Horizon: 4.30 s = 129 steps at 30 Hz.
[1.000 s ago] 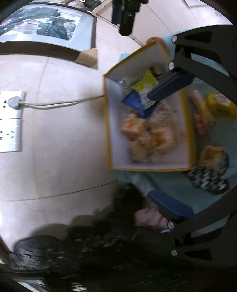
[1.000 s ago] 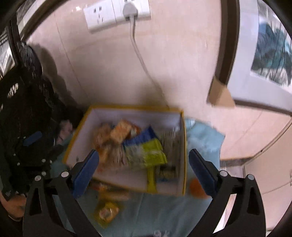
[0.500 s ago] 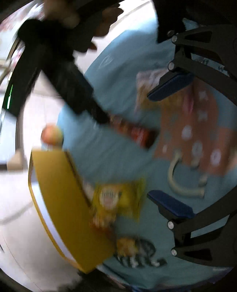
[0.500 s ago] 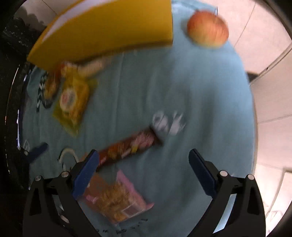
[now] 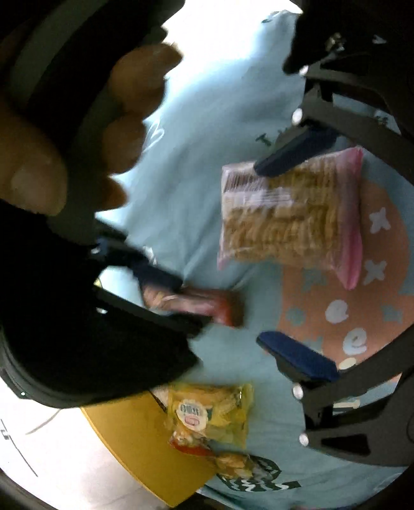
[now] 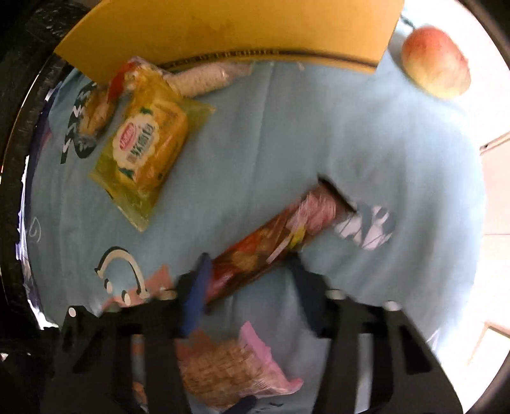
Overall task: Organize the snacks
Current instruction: 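Grasp the clear cookie bag with the left tool while the right tool grasps the chocolate bar, then carry the cookie bag and chocolate bar over the yellow box and release them, then reach back to the pile and grasp the yellow bun bag with the right tool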
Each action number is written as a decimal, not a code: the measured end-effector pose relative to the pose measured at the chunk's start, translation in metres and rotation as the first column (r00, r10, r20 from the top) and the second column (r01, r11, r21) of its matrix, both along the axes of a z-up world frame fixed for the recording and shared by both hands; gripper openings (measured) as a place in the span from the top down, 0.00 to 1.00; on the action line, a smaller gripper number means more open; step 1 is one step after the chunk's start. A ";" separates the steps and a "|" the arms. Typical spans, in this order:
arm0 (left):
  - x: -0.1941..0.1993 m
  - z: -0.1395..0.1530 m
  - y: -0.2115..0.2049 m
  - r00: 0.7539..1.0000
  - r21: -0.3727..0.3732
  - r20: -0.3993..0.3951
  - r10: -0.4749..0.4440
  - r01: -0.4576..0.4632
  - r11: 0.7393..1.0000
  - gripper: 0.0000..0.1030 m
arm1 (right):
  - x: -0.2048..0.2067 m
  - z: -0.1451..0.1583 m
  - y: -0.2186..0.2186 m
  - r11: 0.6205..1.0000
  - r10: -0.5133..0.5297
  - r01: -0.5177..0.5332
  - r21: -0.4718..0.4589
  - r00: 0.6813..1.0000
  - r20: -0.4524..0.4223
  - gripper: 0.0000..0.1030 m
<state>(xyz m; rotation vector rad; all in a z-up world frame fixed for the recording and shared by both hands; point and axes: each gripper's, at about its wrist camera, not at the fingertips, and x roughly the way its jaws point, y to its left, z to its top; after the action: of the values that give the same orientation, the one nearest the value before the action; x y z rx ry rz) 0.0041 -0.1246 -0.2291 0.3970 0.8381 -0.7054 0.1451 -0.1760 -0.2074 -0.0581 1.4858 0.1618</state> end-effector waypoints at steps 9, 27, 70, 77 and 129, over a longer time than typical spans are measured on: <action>0.017 0.004 0.021 0.997 0.006 -0.010 0.078 -0.078 0.997 0.26 | -0.015 0.003 -0.045 1.000 -0.010 0.010 -0.005 1.000 0.030 0.61; 0.028 0.014 0.052 0.983 -0.043 -0.082 0.163 -0.167 0.985 0.46 | -0.029 0.015 -0.014 0.997 0.018 -0.029 0.066 0.986 0.167 0.77; 0.095 0.174 0.133 0.873 -0.281 0.108 0.476 -0.433 0.857 0.45 | -0.005 0.179 -0.033 0.953 -0.039 -0.094 0.288 0.904 0.426 0.77; 0.154 0.221 0.132 0.828 -0.314 0.132 0.545 -0.487 0.815 0.45 | 0.047 0.226 -0.017 0.955 -0.020 -0.134 0.264 0.859 0.511 0.77; 0.167 0.052 0.213 0.638 -0.008 -0.031 0.770 -0.770 0.638 0.06 | 0.040 0.100 0.094 0.978 0.183 -0.208 0.010 0.881 0.435 0.35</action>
<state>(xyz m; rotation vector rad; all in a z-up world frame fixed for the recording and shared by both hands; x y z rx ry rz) 0.1707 0.0886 -0.1774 -0.0233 0.9223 0.0985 0.1852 -0.0823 -0.1076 -0.1881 1.0259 0.3335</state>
